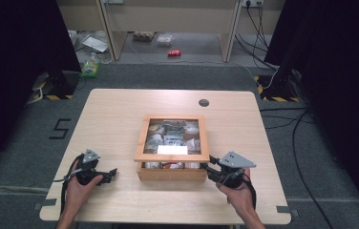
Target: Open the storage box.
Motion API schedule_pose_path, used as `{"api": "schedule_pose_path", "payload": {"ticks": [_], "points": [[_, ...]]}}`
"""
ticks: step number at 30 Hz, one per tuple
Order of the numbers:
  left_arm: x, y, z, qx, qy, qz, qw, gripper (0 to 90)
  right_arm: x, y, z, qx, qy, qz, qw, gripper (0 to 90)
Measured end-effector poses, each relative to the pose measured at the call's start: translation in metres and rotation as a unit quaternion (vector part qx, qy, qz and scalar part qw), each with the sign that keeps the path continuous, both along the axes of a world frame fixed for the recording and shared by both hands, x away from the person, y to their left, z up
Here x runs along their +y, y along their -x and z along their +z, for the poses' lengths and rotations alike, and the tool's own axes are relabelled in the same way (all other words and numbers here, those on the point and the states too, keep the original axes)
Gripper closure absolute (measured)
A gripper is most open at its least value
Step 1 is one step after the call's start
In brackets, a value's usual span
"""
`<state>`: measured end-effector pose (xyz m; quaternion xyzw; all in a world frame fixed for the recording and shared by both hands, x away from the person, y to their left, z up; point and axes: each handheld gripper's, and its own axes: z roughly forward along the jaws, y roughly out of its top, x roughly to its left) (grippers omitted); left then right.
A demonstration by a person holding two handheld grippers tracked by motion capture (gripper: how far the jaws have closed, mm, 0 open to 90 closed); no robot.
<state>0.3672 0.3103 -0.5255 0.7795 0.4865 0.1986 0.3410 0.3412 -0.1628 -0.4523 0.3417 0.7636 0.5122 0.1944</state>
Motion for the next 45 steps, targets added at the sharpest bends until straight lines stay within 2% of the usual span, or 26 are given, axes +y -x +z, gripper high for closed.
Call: {"api": "schedule_pose_path", "payload": {"ticks": [6, 10, 12, 18, 28, 33, 38, 45], "points": [[0.0, 0.0, 0.0, 0.0, 0.0, 0.0, 1.0, 0.0, 0.0, -0.011, 0.012, -0.006, -0.017, -0.003, 0.9998, 66.1], [0.0, 0.0, 0.0, 0.0, 0.0, 0.001, 1.0, 0.0, 0.001, -0.022, 0.015, 0.003, -0.03, -0.004, 0.9995, 66.1], [0.0, 0.0, 0.0, 0.0, 0.0, 0.001, 1.0, 0.0, 0.002, -0.026, 0.016, 0.0, -0.036, -0.004, 0.9994, 66.1], [0.0, 0.0, 0.0, 0.0, 0.0, 0.001, 1.0, 0.0, 0.005, -0.033, 0.019, -0.003, -0.037, -0.005, 0.9993, 66.2], [0.0, 0.0, 0.0, 0.0, 0.0, 0.001, 1.0, 0.0, 0.01, -0.049, 0.032, -0.022, -0.041, -0.011, 0.9989, 67.0], [0.0, 0.0, 0.0, -0.001, 0.0, 0.001, 1.0, 0.0, 0.012, -0.058, 0.037, -0.022, -0.033, -0.019, 0.999, 67.1], [0.0, 0.0, 0.0, -0.001, 0.0, 0.001, 1.0, 0.0, 0.014, -0.067, 0.042, -0.026, -0.041, -0.025, 0.9985, 67.1], [0.0, 0.001, 0.0, -0.001, 0.0, 0.002, 1.0, 0.0, 0.018, -0.08, 0.045, -0.024, -0.034, -0.035, 0.9985, 67.2]]}}
